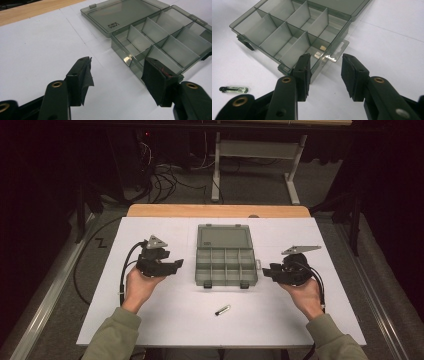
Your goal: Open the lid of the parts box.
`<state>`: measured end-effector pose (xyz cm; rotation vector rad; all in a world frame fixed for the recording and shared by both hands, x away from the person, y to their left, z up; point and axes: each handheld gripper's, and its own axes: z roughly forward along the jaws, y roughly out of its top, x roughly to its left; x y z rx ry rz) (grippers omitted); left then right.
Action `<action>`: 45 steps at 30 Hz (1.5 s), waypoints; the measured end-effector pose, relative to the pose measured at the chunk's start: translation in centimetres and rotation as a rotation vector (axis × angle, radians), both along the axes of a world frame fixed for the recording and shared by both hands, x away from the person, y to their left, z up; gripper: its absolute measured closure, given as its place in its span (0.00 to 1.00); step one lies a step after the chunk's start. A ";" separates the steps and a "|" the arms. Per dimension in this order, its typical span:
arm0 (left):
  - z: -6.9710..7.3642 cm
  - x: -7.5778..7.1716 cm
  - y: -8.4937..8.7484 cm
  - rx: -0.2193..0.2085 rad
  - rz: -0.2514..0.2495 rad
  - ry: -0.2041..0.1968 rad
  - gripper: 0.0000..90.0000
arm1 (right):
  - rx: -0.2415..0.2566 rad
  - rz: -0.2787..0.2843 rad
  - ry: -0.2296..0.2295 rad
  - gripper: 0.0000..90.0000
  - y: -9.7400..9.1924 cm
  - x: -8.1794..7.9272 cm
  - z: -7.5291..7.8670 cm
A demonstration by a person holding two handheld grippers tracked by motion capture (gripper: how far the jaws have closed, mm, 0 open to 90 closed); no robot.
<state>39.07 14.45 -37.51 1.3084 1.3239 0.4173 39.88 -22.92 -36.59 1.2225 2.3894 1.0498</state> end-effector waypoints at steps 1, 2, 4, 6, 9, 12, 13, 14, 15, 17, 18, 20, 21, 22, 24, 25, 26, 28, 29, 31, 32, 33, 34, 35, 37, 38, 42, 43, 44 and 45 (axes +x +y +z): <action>0.0 -0.2 0.1 0.001 -0.001 -0.002 0.44 | 0.005 -0.001 -0.008 0.67 -0.1 -0.1 0.0; 0.0 -0.5 0.3 -0.008 0.000 -0.011 0.44 | 0.012 -0.001 -0.010 0.66 -0.2 -0.2 0.0; -0.1 -0.9 0.5 -0.014 -0.005 -0.018 0.44 | 0.021 0.000 -0.017 0.65 -0.4 -0.6 -0.1; -0.1 -1.3 0.7 -0.031 -0.004 -0.028 0.43 | 0.025 -0.002 -0.021 0.65 -0.6 -0.8 -0.2; -0.4 -1.9 1.0 -0.048 -0.003 -0.040 0.43 | 0.038 -0.006 -0.033 0.64 -0.9 -1.2 -0.4; -0.7 -2.4 1.3 -0.059 -0.003 -0.052 0.43 | 0.055 -0.018 -0.045 0.63 -1.3 -1.6 -0.6; -0.8 -2.5 1.3 -0.059 -0.003 -0.054 0.43 | 0.061 -0.022 -0.050 0.63 -1.5 -1.7 -0.7; -0.9 -2.6 1.4 -0.060 -0.002 -0.056 0.43 | 0.066 -0.024 -0.055 0.63 -1.6 -1.8 -0.7; -1.0 -2.7 1.5 -0.062 -0.002 -0.060 0.43 | 0.069 -0.027 -0.060 0.62 -1.8 -2.0 -0.8; -1.2 -3.0 1.6 -0.069 0.002 -0.065 0.42 | 0.079 -0.032 -0.065 0.62 -2.0 -2.2 -0.9; -1.3 -3.2 1.6 -0.068 0.001 -0.068 0.42 | 0.086 -0.034 -0.068 0.62 -2.2 -2.4 -1.0; -1.4 -3.4 1.7 -0.072 0.005 -0.074 0.42 | 0.100 -0.041 -0.074 0.61 -2.4 -2.7 -1.1; -1.5 -3.6 1.8 -0.069 0.004 -0.079 0.42 | 0.102 -0.041 -0.078 0.61 -2.5 -2.8 -1.1; -1.5 -3.8 1.8 -0.078 0.007 -0.085 0.42 | 0.111 -0.044 -0.084 0.60 -2.7 -3.0 -1.2; -1.6 -4.0 1.9 -0.078 0.008 -0.093 0.42 | 0.118 -0.043 -0.093 0.60 -2.9 -3.3 -1.3; -1.7 -4.1 2.0 -0.079 0.010 -0.097 0.42 | 0.121 -0.045 -0.095 0.59 -2.9 -3.4 -1.4; -1.7 -4.2 2.0 -0.082 0.012 -0.100 0.42 | 0.122 -0.044 -0.105 0.59 -3.1 -3.6 -1.4; -1.9 -4.3 2.1 -0.085 0.016 -0.105 0.42 | 0.129 -0.045 -0.118 0.59 -3.3 -3.8 -1.5; -1.9 -4.4 2.2 -0.090 0.018 -0.108 0.42 | 0.133 -0.044 -0.122 0.59 -3.4 -3.8 -1.5; -2.1 -4.5 2.4 -0.090 0.023 -0.109 0.41 | 0.141 -0.049 -0.125 0.58 -3.5 -4.0 -1.6; -2.1 -4.6 2.5 -0.094 0.026 -0.110 0.41 | 0.144 -0.050 -0.128 0.58 -3.6 -4.1 -1.7; -2.2 -4.6 2.5 -0.095 0.028 -0.112 0.41 | 0.142 -0.048 -0.130 0.57 -3.7 -4.2 -1.8; -2.3 -4.7 2.5 -0.093 0.030 -0.115 0.41 | 0.144 -0.048 -0.132 0.57 -3.8 -4.3 -1.9; -2.4 -4.8 2.6 -0.094 0.033 -0.120 0.41 | 0.145 -0.049 -0.133 0.57 -3.8 -4.4 -2.0; -2.5 -4.9 2.7 -0.095 0.034 -0.127 0.41 | 0.153 -0.054 -0.143 0.56 -4.1 -4.6 -2.2; -2.6 -5.0 2.7 -0.097 0.035 -0.132 0.41 | 0.157 -0.057 -0.149 0.55 -4.2 -4.7 -2.4; -2.9 -5.3 2.9 -0.108 0.041 -0.146 0.41 | 0.172 -0.067 -0.164 0.54 -4.6 -5.0 -2.9; -3.0 -5.3 2.9 -0.108 0.041 -0.147 0.41 | 0.173 -0.069 -0.171 0.53 -4.7 -5.2 -3.0; -3.1 -5.4 2.9 -0.109 0.044 -0.153 0.41 | 0.174 -0.067 -0.176 0.53 -4.8 -5.3 -3.1; -3.2 -5.4 3.0 -0.109 0.044 -0.156 0.41 | 0.177 -0.070 -0.183 0.52 -4.9 -5.4 -3.2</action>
